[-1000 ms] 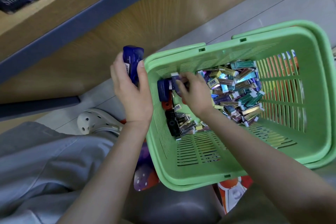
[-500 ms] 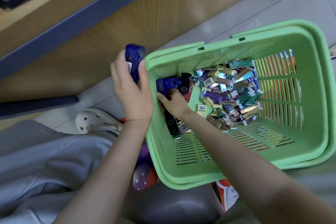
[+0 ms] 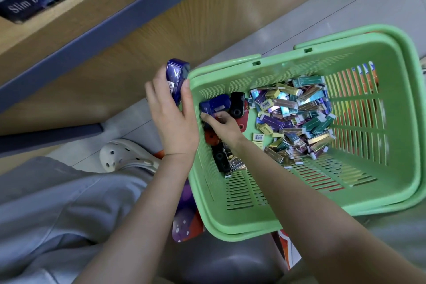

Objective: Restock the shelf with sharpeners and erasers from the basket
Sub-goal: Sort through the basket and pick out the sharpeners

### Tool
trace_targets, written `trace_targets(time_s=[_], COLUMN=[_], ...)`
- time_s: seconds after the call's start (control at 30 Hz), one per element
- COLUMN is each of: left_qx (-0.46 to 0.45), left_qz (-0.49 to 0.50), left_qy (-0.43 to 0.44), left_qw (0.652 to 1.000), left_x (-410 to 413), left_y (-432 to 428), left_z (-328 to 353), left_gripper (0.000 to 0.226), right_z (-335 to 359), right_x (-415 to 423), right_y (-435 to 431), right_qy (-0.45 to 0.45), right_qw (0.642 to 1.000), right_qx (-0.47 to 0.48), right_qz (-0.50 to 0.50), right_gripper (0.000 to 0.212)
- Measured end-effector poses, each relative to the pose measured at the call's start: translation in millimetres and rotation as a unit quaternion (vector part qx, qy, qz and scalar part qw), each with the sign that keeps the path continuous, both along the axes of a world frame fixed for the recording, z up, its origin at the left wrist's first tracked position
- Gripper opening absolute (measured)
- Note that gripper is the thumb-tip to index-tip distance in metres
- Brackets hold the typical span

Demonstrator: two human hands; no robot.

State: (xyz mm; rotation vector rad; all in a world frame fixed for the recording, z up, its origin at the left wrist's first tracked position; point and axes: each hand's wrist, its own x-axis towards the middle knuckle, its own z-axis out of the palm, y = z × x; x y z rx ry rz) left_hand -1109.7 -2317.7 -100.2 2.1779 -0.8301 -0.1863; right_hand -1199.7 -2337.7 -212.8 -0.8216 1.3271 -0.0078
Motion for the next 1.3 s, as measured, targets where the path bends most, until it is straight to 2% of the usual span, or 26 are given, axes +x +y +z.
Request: trace_targets(time_s=[0.13,0.27,0.47,0.63,0.7,0.8,0.87,0.9,0.93,1.0,1.03,1.1,1.2,1.3], left_qx=[0.000,-0.003,0.002,0.003,0.002,0.001,0.001,0.002,0.002,0.002,0.003,0.007,0.009,0.009], left_qz=[-0.003,-0.005,-0.011,-0.016,-0.017,-0.016,-0.016,-0.017,-0.018,-0.020,-0.019,-0.015,-0.014,-0.016], left_qy=[0.001,-0.001,-0.005,-0.004,-0.005,-0.006,-0.004,-0.003,-0.003,-0.007,-0.008,-0.007,0.001,0.003], left_qw=[1.000,1.000,1.000,1.000,1.000,1.000,1.000,1.000,1.000,1.000,1.000,1.000,1.000,1.000], left_x=[0,-1,-2,-2,-1,-1,-1,-1,-1,-1,-1,-1,-1,0], left_y=[1,1,0,0,0,1,1,0,0,0,0,0,0,0], left_z=[1,1,0,1,1,1,1,1,1,1,0,0,-1,0], left_gripper=[0.034,0.033,0.033,0.033,0.033,0.033,0.033,0.033,0.034,0.034,0.034,0.034,0.035,0.035], right_z=[16,35,25,13,19,32,36,33,25,4,-6,-25,-34,-33], right_x=[-9,-37,-73,-71,-68,-65,-60,-56,-51,-41,-35,-24,-14,-18], right_y=[-2,-15,-57,-73,-70,-48,-25,-15,-6,1,0,-4,-4,3], right_qy=[-0.018,-0.047,0.089,0.096,0.123,0.192,0.124,0.079,0.048,0.029,0.035,0.061,0.100,0.115], right_qw=[1.000,0.998,0.981,0.964,0.952,0.901,0.903,0.906,0.895,0.839,0.814,0.779,0.747,0.749], right_qx=[0.019,0.034,-0.124,-0.143,-0.197,-0.374,-0.411,-0.390,-0.363,-0.326,-0.313,-0.278,-0.247,-0.233], right_qz=[0.014,-0.001,-0.119,-0.204,-0.200,-0.108,0.037,0.142,0.256,0.434,0.487,0.559,0.609,0.609], right_gripper=[0.035,0.028,0.028,0.048,0.050,0.023,0.012,0.018,0.026,0.043,0.049,0.058,0.069,0.062])
